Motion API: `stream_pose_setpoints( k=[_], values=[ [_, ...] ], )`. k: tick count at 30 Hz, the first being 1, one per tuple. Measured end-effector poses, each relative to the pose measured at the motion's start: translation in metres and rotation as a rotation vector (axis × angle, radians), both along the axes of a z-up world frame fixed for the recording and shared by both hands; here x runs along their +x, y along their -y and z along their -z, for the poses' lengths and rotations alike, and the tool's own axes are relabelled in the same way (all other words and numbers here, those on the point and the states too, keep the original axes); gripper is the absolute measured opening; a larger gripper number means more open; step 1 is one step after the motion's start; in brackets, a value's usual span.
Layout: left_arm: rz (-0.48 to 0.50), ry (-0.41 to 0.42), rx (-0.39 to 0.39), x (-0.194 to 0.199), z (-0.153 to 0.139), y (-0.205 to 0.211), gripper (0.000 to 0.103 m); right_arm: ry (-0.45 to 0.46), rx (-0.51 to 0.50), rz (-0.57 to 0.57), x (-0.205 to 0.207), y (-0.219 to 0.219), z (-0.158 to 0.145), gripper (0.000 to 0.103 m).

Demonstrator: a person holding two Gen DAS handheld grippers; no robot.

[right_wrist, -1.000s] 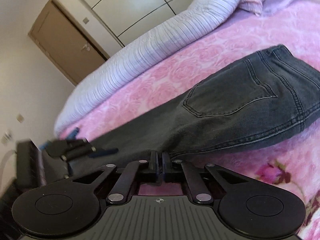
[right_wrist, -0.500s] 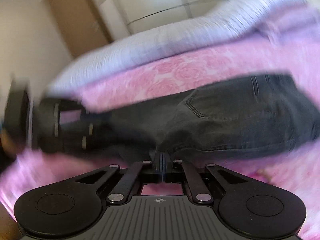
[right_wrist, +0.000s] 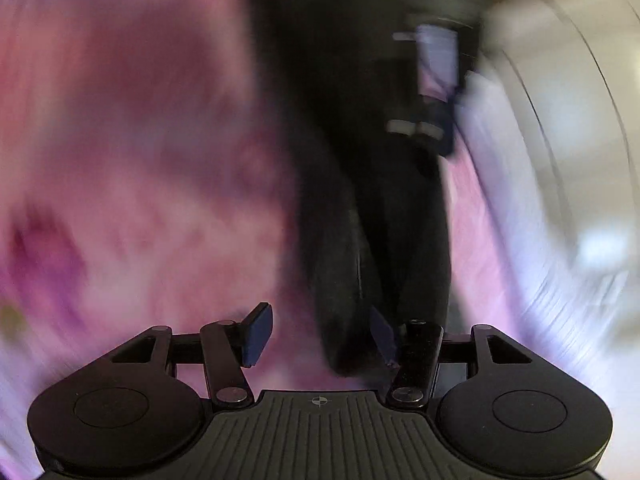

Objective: Fold clothes

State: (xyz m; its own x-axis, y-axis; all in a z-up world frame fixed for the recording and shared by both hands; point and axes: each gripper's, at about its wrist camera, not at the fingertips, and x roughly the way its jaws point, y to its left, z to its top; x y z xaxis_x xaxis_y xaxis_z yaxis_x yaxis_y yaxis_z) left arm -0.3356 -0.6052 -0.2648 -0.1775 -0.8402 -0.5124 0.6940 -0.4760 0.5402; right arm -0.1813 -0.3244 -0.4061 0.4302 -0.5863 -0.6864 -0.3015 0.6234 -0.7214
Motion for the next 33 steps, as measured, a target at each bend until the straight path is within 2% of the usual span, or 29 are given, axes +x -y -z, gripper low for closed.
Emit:
stream_pose_setpoints(
  k=[2,4,6,9,14,19,21,26,30,31,33],
  values=[
    [0.001,-0.01,-0.003,0.0,0.002,-0.001,0.013,-0.105,-0.112,-0.066,0.009,-0.004,0.016,0.056],
    [-0.005,-0.026,-0.001,0.0,0.004,-0.002,0.013,-0.166,-0.143,-0.046,0.019,-0.001,0.026,0.056],
    [-0.008,-0.029,0.003,-0.001,0.005,-0.003,0.014,-0.171,-0.124,-0.013,0.012,-0.008,0.024,0.056],
    [0.03,-0.014,0.009,-0.007,0.008,-0.013,0.024,-0.177,-0.097,0.037,0.001,-0.018,0.022,0.056],
    [0.063,0.075,0.007,-0.026,0.025,-0.026,0.025,-0.188,-0.051,0.12,-0.016,-0.035,0.017,0.056],
    [0.054,0.164,0.02,-0.033,0.044,-0.035,0.025,-0.187,0.012,0.205,-0.034,-0.051,0.011,0.056],
    [0.042,0.171,0.028,-0.028,0.045,-0.042,0.025,-0.07,0.156,0.278,-0.045,-0.047,-0.001,0.056],
    [0.007,0.189,0.044,-0.014,0.045,-0.061,0.025,0.428,0.575,0.598,-0.08,0.006,-0.037,0.057],
    [-0.021,0.203,0.056,-0.003,0.045,-0.076,0.025,0.824,0.843,0.826,-0.103,0.056,-0.045,0.057],
    [-0.028,0.206,0.059,-0.001,0.045,-0.079,0.025,0.892,0.889,0.862,-0.106,0.066,-0.043,0.057],
    [-0.042,0.213,0.065,0.005,0.045,-0.087,0.025,0.959,0.918,0.909,-0.105,0.083,-0.04,0.056]
  ],
)
